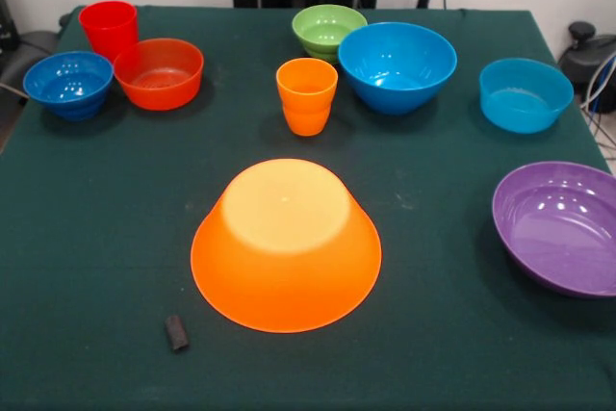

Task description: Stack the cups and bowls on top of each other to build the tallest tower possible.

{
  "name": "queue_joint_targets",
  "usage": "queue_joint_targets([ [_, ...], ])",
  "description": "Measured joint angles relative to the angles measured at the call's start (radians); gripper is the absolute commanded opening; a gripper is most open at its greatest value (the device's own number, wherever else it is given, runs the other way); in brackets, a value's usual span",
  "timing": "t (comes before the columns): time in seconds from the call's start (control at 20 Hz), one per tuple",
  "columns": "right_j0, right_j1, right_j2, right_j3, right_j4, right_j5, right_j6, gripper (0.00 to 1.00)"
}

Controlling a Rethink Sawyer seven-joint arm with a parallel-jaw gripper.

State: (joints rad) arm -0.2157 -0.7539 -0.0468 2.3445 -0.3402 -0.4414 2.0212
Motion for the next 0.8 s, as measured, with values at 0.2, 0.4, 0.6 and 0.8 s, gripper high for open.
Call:
queue_joint_targets([
  [0.2,-0.016,-0.011,-0.001,0.016,-0.013,0.0,0.0,0.0],
  [0.4,-0.019,-0.012,-0.008,0.022,-0.022,0.0,0.0,0.0],
  [0.6,-0.004,-0.005,-0.03,0.024,-0.027,-0.008,0.0,0.0],
  [0.8,0.028,0.019,-0.065,0.024,-0.028,-0.041,0.0,0.0],
])
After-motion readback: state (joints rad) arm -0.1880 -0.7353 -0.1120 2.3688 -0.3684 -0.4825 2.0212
